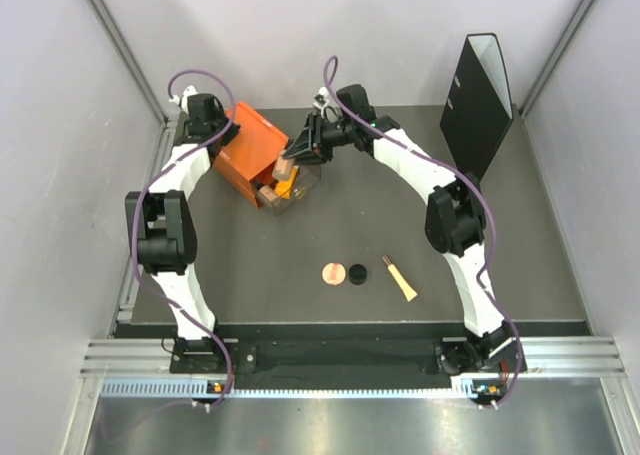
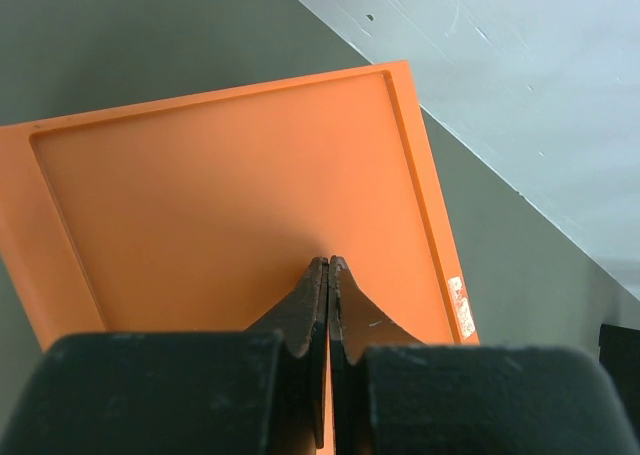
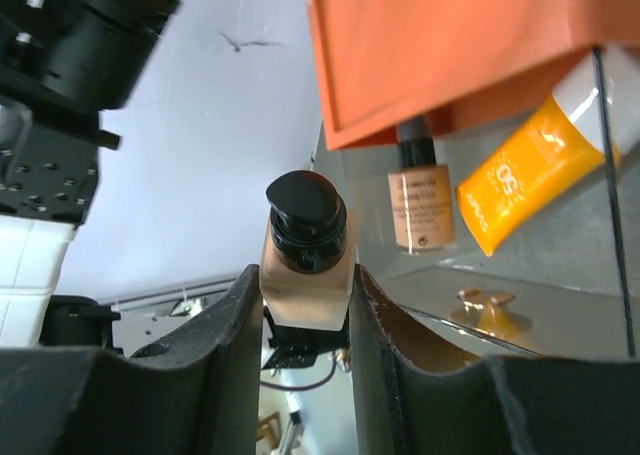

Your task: Organize the makeup

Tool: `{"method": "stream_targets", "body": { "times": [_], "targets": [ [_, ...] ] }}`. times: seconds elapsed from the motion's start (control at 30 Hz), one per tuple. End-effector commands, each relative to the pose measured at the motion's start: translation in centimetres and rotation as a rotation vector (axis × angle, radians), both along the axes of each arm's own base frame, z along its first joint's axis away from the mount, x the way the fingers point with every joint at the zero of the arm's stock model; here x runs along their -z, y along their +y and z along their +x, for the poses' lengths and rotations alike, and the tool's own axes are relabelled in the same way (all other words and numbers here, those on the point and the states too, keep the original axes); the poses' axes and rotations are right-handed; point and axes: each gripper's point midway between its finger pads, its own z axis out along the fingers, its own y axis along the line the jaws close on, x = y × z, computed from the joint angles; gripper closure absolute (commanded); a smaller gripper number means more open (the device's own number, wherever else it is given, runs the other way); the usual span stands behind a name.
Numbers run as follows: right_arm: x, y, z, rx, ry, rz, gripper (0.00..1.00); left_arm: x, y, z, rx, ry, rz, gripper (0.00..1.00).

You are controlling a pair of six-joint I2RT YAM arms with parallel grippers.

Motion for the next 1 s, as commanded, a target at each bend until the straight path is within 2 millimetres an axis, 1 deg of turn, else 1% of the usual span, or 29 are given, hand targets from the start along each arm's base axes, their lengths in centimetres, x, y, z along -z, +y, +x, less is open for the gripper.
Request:
{"method": "stream_targets", "body": {
  "times": [0.0,0.07,0.1,0.33,0.37,0.4,0.47,0.5,0.57,0.6,0.67,0.8,0.83,0.9,0.93,0.97],
  "targets": [
    [1.1,-0.2,-0.8,-0.038,0.069,-0.011,0.88,10.3,0.0,-4.4,0.017,0.337,0.034,1.0],
    [1.5,-0.2,-0.9,-0.042,0.086,-0.014,0.85,10.3,0.0,-4.4,0.018,0.337,0.035,1.0],
    [1.6,-0.2,-0.9,-0.042,0.09,-0.017,0.8,10.4,0.0,-4.5,0.017,0.339,0.034,1.0],
    [2.1,-0.2,-0.9,-0.037,0.1,-0.027,0.63,10.3,0.0,-4.5,0.018,0.339,0.035,1.0],
    [2.0,-0.2,-1.0,-0.036,0.102,-0.03,0.6,10.3,0.0,-4.5,0.02,0.337,0.034,1.0],
    [2.1,-0.2,-0.9,-0.036,0.1,-0.03,0.54,10.3,0.0,-4.5,0.021,0.339,0.033,1.0],
    [1.7,-0.2,-0.9,-0.032,0.088,-0.029,0.49,10.2,0.0,-4.5,0.019,0.336,0.036,1.0],
    [1.6,-0.2,-0.9,-0.031,0.085,-0.028,0.45,10.3,0.1,-4.6,0.017,0.339,0.037,1.0],
    [1.3,-0.3,-0.8,-0.031,0.07,-0.025,0.42,10.3,0.0,-4.6,0.021,0.339,0.035,1.0],
    [1.0,-0.3,-0.7,-0.025,0.061,-0.022,0.4,10.3,0.0,-4.7,0.021,0.341,0.035,1.0],
    [0.4,-0.2,-0.8,-0.025,0.049,-0.012,0.4,10.3,0.0,-4.7,0.021,0.339,0.035,1.0],
    [-2.2,-0.4,-0.5,-0.005,0.003,0.027,0.39,10.3,0.1,-4.7,0.019,0.341,0.037,1.0],
    [-3.2,-0.6,-0.6,-0.002,-0.018,0.034,0.39,10.4,0.1,-4.7,0.019,0.341,0.037,1.0],
    [-4.3,-1.3,-0.2,0.016,-0.053,0.035,0.39,10.4,0.1,-4.8,0.02,0.342,0.036,1.0],
    [-5.1,-2.0,-0.5,0.019,-0.081,0.025,0.39,10.3,0.1,-4.8,0.021,0.341,0.035,1.0],
    [-5.3,-2.8,0.0,0.043,-0.102,0.006,0.39,10.3,0.1,-4.8,0.022,0.339,0.036,1.0]
  ]
}}
